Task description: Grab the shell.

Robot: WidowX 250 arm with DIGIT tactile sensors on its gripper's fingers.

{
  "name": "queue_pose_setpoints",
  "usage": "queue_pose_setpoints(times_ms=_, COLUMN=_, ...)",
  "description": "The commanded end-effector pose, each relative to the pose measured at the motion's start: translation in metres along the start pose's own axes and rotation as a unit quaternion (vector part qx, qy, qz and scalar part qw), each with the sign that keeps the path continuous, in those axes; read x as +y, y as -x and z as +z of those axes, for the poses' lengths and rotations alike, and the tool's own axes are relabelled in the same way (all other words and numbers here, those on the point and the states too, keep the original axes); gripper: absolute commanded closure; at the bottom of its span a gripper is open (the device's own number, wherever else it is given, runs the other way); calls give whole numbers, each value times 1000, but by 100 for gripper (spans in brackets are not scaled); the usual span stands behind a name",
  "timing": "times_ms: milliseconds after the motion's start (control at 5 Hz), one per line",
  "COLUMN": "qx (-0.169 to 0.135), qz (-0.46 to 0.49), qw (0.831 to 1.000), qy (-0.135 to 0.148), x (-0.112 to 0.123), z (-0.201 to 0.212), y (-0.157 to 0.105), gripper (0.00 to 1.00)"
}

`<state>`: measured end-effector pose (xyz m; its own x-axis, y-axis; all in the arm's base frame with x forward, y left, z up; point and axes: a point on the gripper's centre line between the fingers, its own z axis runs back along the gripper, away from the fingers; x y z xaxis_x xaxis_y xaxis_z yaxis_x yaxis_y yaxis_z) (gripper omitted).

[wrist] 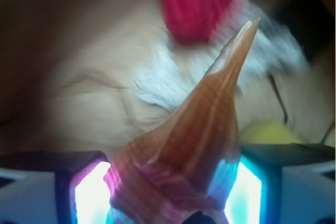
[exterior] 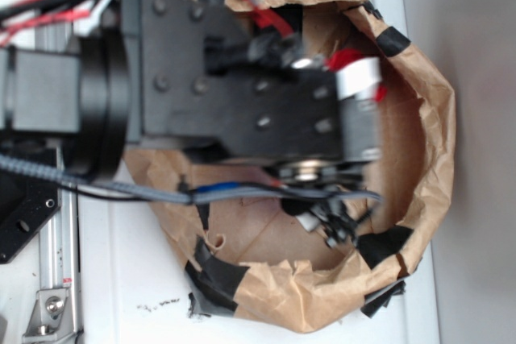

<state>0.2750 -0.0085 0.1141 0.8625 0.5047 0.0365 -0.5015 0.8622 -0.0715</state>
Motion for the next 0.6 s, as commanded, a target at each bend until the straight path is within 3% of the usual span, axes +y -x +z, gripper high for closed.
queue_pose_setpoints(times_ms=0, qx=-98, qz=-183, qw=978, qy=24, x=11, z=70, y=12, gripper=100)
queue_pose_setpoints(times_ms=200, qx=-123, qz=-193, qw=973, qy=18, x=9, z=65, y=18, gripper=100)
queue_pose_setpoints(times_ms=400, qx=-124, qz=-182, qw=975, qy=20, x=6, z=67, y=21, gripper=100)
